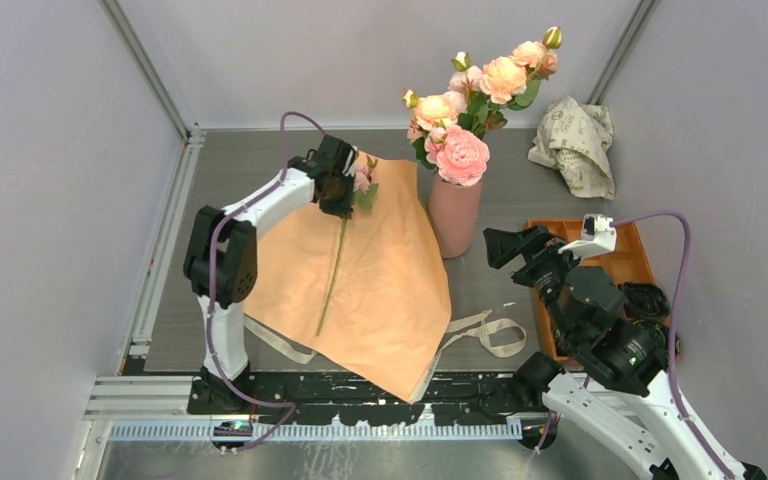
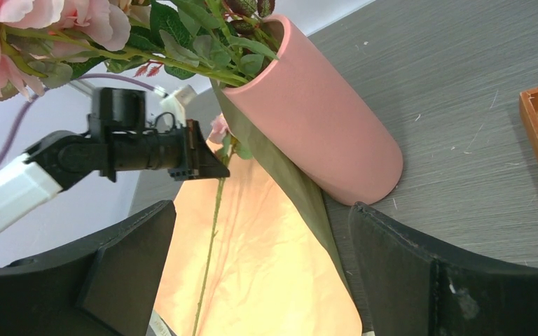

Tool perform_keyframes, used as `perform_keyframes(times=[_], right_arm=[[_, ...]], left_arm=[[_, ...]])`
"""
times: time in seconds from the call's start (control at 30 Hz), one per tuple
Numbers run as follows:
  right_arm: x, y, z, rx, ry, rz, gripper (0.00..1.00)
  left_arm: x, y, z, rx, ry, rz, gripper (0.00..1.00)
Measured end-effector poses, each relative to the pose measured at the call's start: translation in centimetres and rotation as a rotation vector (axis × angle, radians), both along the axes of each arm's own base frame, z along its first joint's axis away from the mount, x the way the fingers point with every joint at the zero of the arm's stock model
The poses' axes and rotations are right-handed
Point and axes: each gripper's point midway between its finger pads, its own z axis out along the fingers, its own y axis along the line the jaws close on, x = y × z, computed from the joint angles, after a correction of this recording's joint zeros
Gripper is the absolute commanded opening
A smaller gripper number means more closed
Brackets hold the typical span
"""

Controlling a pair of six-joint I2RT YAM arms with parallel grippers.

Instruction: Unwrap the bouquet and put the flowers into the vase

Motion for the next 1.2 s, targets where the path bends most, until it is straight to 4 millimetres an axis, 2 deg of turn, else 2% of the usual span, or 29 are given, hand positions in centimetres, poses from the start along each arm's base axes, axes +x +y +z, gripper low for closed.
perform_keyframes(times=[0.17,0.23,0.33,0.6,0.63,0.77,0.9,1.0,1.07,1.2], right_arm=[[0.0,0.0,0.0,0.004,0.001,-0.001,0.99],[0.0,0.0,0.0,0.006,0.001,-0.001,0.99],[0.0,0.0,-0.3,0.006,0.003,-0.004,0.99],[0.0,0.0,-0.5,0.005,0.007,-0.003,0.99],[0.0,0.0,-0.5,0.008,0.006,-0.003,0.99],[-0.3,-0.2,-0.1,0.024,-0.006,-0.004,0.99],[-0.4,-0.3,0.0,0.028,-0.009,-0.005,0.99],[-0.4,-0.3,-0.1,0.026,-0.007,-0.006,0.99],[-0.4,-0.4,-0.2,0.024,-0.005,-0.008,0.99],[-0.3,-0.6,-0.3,0.02,-0.002,-0.02,0.99]], left_arm=[[-0.4,0.1,6.2,-0.062,-0.096,0.027,0.01],[-0.7,0.3,9.3,-0.097,-0.151,0.04,0.01],[-1.6,0.7,15.1,-0.168,-0.257,0.058,0.01],[-6.8,2.6,30.4,-0.39,-0.562,0.075,0.01],[-7.7,2.7,32.8,-0.431,-0.616,0.065,0.01],[-10.4,2.7,39.3,-0.56,-0.768,0.031,0.01],[-12.9,2.0,43.7,-0.696,-0.866,-0.022,0.01],[-14.3,0.9,45.8,-0.797,-0.907,-0.074,0.01],[-15.2,-0.6,46.9,-0.86,-0.926,-0.126,0.01],[-16.6,-5.3,48.4,-0.976,-0.937,-0.269,0.01]])
